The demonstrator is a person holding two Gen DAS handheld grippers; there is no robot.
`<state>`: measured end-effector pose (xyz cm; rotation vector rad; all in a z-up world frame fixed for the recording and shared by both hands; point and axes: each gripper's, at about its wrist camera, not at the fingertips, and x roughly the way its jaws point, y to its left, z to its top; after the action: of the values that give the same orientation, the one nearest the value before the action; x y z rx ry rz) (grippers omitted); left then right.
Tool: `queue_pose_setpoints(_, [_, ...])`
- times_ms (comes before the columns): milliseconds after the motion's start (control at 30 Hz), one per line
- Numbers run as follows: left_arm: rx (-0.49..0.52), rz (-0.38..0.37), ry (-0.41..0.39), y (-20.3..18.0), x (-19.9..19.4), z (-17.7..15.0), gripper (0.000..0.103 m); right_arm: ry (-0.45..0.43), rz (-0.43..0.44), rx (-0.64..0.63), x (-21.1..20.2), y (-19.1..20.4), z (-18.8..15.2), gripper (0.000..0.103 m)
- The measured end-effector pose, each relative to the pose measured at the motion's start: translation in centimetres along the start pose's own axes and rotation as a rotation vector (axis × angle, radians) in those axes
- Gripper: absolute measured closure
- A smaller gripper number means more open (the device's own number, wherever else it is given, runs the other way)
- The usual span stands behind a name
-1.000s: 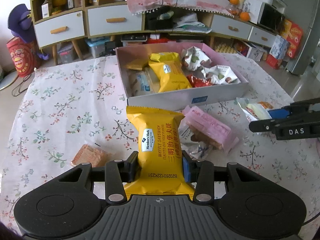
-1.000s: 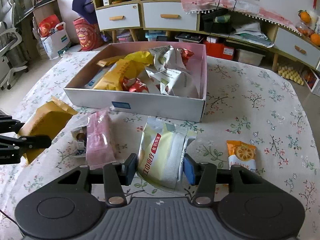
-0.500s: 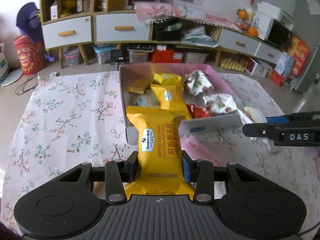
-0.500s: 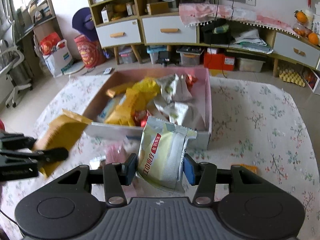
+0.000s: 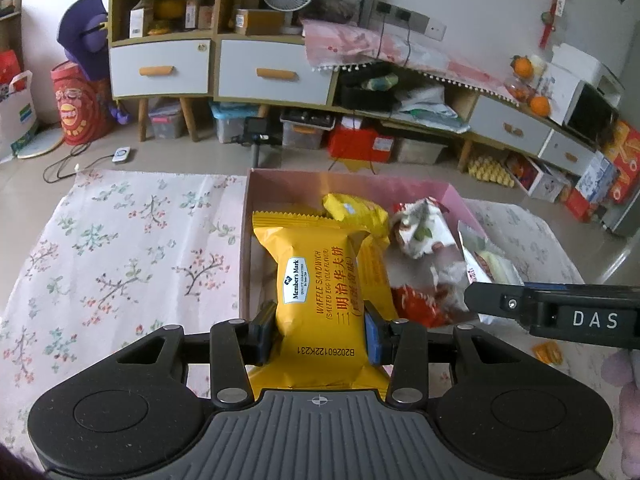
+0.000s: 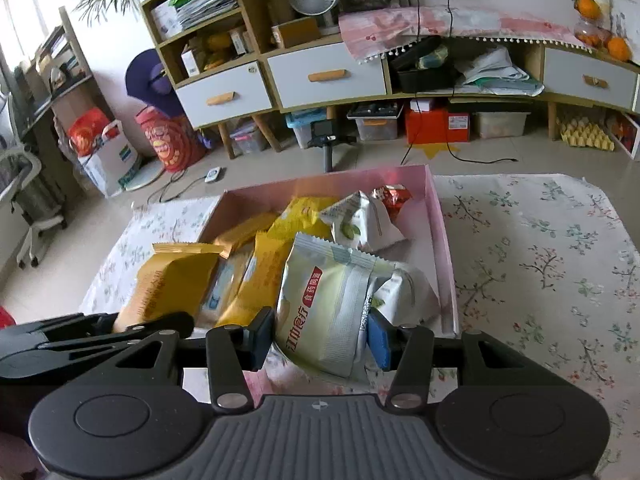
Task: Organize snacks
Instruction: 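Carry both packets into the pink box and open both grippers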
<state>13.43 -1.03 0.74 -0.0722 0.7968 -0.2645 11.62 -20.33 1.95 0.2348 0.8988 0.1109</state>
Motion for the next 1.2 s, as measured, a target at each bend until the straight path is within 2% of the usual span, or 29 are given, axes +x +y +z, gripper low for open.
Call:
queue_pose_setpoints(133, [0.017,0.010,-0.024,-0.1,1.0,0.3,0.063,-0.024,-0.003,0.004,0.4,-0.1,0.5,0.079])
queue_pose_setpoints(367, [0.021,0.020,-0.067,0.1,2.8,0.1,0.063,-0.078,0.044,0.015,1.1,-0.5,1.0,0.079])
queue_pose_setpoints(800, [0.032,0.033,-0.106,0.7,4.3,0.2,0.063,-0.105,0.059,0.042,3.3,-0.9,0.9,0.078])
queue_pose_setpoints(900, [0.040,0.020,-0.120,0.5,4.3,0.0,0.061,-0.114,0.051,0.047,3.4,-0.9,0.9,0.072])
queue_pose_setpoints(933, [0.043,0.019,-0.127,0.4,4.2,0.0,0.060,-0.119,0.051,0.050,3.3,-1.0,0.8,0.070])
queue_pose_setpoints(1033, [0.055,0.022,-0.113,0.1,4.3,-0.1,0.034,-0.138,0.051,0.078,3.0,-1.4,0.8,0.059])
queue_pose_setpoints(1067, [0.063,0.026,-0.114,0.1,4.2,-0.1,0.029,-0.142,0.053,0.082,2.9,-1.5,0.8,0.055])
queue_pose_setpoints(1200, [0.105,0.050,-0.094,-0.4,4.0,-0.2,0.024,-0.141,0.047,0.075,2.5,-1.6,0.9,0.045])
